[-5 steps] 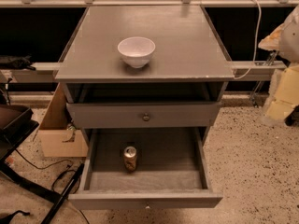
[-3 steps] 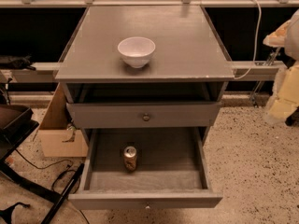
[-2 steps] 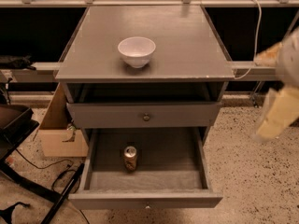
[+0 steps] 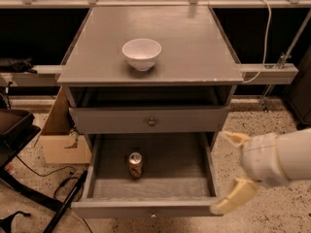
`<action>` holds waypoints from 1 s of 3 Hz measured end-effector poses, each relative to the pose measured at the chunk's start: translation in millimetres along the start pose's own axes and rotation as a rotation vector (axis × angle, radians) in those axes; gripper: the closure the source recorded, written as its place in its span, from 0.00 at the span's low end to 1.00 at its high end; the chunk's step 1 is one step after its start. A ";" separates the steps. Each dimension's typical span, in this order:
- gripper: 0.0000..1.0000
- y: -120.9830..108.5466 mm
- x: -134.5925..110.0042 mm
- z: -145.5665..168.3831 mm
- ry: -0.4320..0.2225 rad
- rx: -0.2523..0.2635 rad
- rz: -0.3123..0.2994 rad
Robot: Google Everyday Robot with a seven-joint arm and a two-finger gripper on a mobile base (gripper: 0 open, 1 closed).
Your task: Pick orange can from middle drawer and place on counter
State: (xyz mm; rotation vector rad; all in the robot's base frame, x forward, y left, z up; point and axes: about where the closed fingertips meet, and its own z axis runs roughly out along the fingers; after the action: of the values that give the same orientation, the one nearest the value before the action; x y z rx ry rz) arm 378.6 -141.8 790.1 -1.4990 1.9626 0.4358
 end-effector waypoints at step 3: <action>0.00 -59.7 8.9 134.8 -0.446 0.138 0.064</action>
Offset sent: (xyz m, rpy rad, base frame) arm 0.1508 0.0564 -0.1111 0.5389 -0.3469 -0.1731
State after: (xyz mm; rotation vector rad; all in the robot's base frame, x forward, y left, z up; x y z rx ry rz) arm 470.9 -85.5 689.5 -1.1381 1.6520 0.5924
